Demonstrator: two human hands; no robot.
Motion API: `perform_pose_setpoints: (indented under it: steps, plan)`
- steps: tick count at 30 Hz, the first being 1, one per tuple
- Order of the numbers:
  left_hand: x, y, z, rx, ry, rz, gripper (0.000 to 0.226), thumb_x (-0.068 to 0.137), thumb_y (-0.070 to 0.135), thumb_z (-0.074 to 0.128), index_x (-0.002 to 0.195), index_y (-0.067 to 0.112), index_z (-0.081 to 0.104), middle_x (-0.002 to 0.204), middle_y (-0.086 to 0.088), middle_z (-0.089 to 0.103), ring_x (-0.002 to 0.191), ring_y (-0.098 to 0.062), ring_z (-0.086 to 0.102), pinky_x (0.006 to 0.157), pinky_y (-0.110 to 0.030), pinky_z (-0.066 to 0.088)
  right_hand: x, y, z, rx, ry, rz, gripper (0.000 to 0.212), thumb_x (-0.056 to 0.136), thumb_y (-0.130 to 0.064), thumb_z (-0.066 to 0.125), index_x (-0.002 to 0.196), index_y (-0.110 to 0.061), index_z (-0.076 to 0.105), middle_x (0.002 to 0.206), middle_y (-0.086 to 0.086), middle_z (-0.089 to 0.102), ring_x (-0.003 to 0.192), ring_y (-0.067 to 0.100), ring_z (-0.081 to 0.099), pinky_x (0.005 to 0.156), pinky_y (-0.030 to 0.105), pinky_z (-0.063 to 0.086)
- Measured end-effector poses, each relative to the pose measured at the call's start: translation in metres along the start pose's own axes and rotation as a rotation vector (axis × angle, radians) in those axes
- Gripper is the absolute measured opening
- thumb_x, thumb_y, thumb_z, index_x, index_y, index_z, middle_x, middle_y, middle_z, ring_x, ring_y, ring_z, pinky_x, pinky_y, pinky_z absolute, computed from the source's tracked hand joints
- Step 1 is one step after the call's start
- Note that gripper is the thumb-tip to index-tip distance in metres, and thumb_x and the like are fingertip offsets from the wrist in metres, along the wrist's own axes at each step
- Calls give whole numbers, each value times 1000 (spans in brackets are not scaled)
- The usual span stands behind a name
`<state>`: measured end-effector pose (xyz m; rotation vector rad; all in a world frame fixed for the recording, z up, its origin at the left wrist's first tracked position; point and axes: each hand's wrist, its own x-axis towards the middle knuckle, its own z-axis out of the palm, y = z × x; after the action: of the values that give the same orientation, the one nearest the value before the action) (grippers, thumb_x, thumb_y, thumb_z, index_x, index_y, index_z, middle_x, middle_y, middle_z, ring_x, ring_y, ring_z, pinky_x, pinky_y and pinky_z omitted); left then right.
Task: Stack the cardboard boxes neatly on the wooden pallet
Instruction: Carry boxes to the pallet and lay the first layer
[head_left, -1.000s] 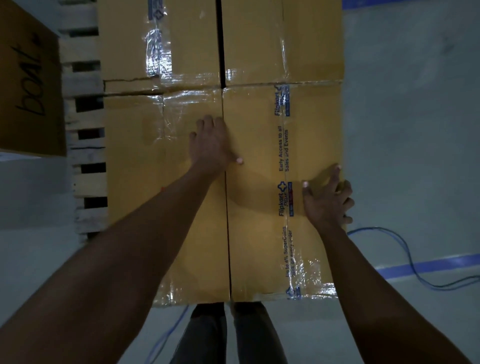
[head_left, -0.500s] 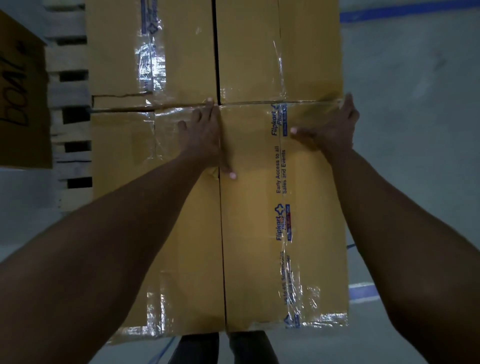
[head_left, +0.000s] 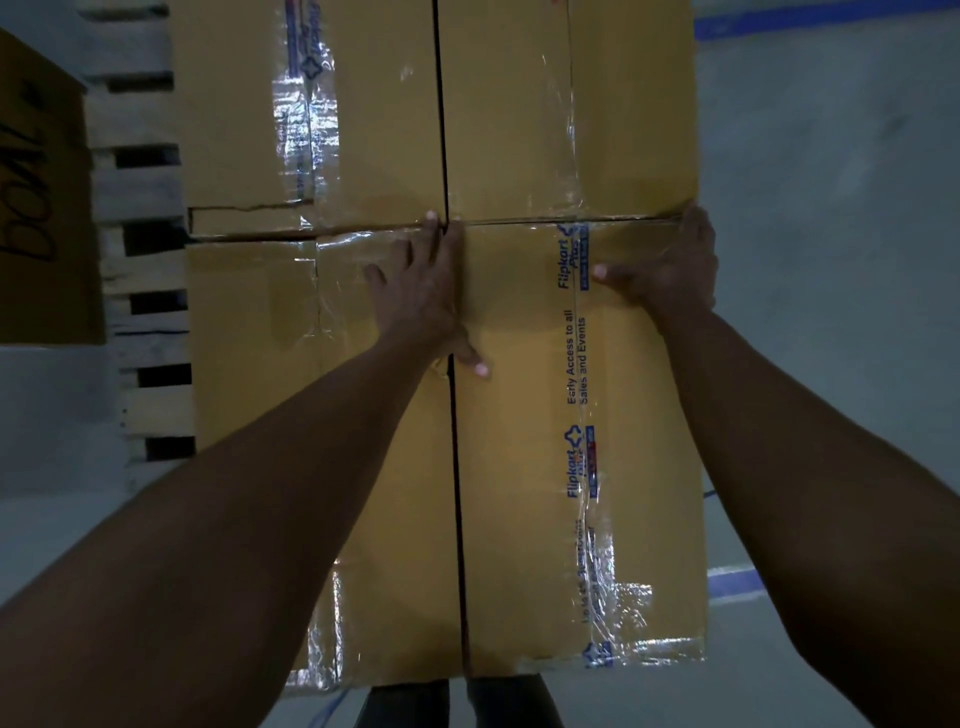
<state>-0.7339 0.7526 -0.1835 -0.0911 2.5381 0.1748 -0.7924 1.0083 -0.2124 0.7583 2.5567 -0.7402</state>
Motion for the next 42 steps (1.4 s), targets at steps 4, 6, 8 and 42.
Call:
perform_pose_setpoints:
  steps: [4, 6, 8, 42]
  plan:
    - [1, 5, -3, 25, -12, -10, 178, 18, 64, 95, 161, 27, -5, 171, -1, -6, 152, -34, 13, 111, -67, 30, -1, 1, 0, -1, -12, 8, 137, 61, -50, 94, 163, -25, 7, 170, -8, 7, 154, 27, 17, 114, 65, 25]
    - [1, 6, -3, 21, -18, -12, 178, 20, 61, 96, 162, 25, -5, 171, -2, -6, 153, -34, 11, 111, -66, 29, -1, 2, 1, -9, -9, 1, 136, 61, -51, 93, 163, -25, 7, 170, -8, 6, 155, 28, 16, 114, 65, 26]
    - [1, 6, -2, 14, -7, -11, 177, 19, 60, 96, 162, 24, -3, 171, -3, -5, 152, -34, 12, 111, -66, 30, -1, 3, 1, -31, -13, -2, 137, 61, -53, 92, 163, -25, 6, 171, -6, 6, 155, 28, 15, 114, 65, 26]
    - [-22, -28, 38, -189, 130, -130, 155, 44, 87, 76, 163, 18, 4, 172, -1, -5, 158, -27, -4, 123, -59, 10, -180, 59, 84, -250, 35, 87, 110, 71, -97, 40, 160, -43, 1, 168, 8, -9, 155, 34, -1, 109, 78, 11]
